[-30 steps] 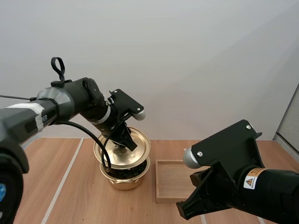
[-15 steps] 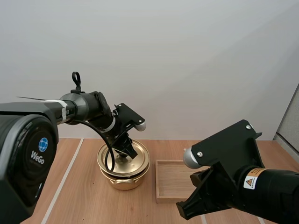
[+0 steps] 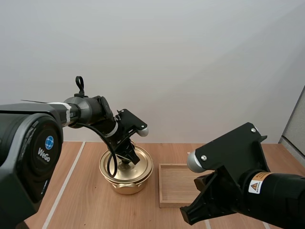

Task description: Open the lid, put the grape in the pot, and close it

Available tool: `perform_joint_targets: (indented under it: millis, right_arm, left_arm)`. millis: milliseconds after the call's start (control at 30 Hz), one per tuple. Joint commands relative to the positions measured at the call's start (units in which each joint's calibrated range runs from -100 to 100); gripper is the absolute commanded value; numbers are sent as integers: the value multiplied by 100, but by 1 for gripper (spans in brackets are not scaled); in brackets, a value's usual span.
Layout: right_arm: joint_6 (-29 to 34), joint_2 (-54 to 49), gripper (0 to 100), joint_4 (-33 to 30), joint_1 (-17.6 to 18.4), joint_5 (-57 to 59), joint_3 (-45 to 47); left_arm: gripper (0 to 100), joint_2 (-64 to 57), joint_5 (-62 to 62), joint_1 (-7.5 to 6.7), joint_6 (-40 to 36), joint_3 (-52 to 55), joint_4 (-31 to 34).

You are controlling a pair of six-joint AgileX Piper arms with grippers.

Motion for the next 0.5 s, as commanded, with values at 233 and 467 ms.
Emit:
perform_joint_targets:
  millis: [233,467]
  right_arm:
    - [-20,-57,0,-24,-22,26,20]
    - [-19,-57,0,3,-22,26,20]
  left_arm:
    - [0,9,411,0,19,11,-136]
    - [22,9,549,0,19,11,-136]
